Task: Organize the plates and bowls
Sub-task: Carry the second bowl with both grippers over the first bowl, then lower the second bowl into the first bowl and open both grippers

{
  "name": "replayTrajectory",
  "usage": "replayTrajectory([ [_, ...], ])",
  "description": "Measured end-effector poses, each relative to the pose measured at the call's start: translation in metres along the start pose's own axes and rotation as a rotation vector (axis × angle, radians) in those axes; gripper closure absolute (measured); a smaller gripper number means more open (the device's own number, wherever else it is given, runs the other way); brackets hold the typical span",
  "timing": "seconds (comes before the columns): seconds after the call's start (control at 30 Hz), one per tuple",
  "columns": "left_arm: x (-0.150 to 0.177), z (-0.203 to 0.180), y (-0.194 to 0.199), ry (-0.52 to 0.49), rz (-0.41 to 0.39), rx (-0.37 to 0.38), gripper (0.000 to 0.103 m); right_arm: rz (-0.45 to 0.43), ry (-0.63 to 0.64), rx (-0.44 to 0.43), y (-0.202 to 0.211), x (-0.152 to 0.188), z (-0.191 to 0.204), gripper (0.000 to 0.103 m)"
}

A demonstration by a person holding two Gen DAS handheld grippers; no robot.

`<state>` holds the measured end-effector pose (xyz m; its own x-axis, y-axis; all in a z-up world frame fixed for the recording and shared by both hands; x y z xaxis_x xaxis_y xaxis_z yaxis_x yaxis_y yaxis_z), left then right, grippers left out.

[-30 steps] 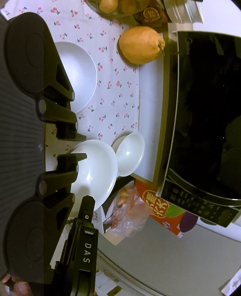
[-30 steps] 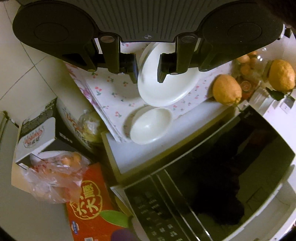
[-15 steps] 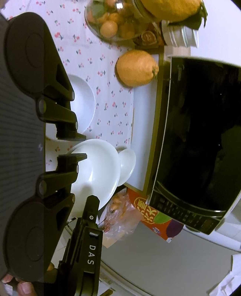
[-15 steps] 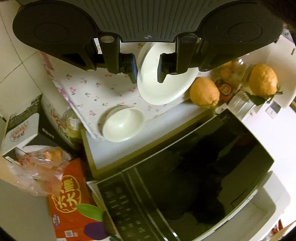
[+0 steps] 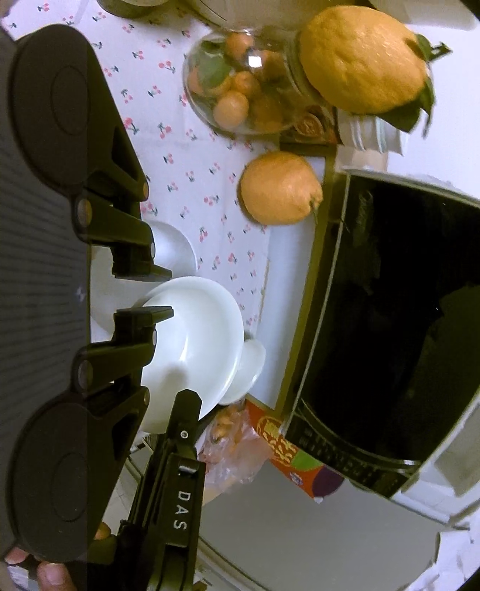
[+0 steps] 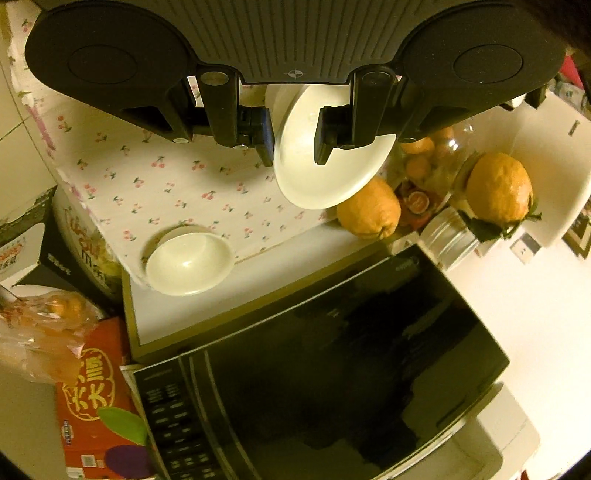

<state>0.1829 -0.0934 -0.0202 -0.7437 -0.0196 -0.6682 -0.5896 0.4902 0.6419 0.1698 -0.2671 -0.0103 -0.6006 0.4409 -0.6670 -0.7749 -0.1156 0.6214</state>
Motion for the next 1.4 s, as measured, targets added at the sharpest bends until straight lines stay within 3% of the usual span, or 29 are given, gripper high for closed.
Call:
replayTrajectory([
  [0.57, 0.013, 0.027, -0.017, -0.034, 0.022, -0.091, 0.091, 0.087, 0.033, 0.050, -0.038, 0.023, 0.020, 0.080],
  [1.4, 0.019, 0.036, -0.032, -0.071, 0.051, -0.120, 0.089, 0.127, 0.072, 0.078, -0.054, 0.032, 0.023, 0.078],
])
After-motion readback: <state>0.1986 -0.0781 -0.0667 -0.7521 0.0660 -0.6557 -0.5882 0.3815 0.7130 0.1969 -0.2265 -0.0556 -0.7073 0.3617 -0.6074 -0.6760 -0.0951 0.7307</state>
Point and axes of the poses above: each gripper's, at about its wrist camera, not at the fingertips, and y roughly against the way its jaws point, z to its left, x to its underside, the point moved 2 cm from there along -y, roughly the way its jaws point, and after that the axes turned 5 degrees about y, right-handed, at the moved point
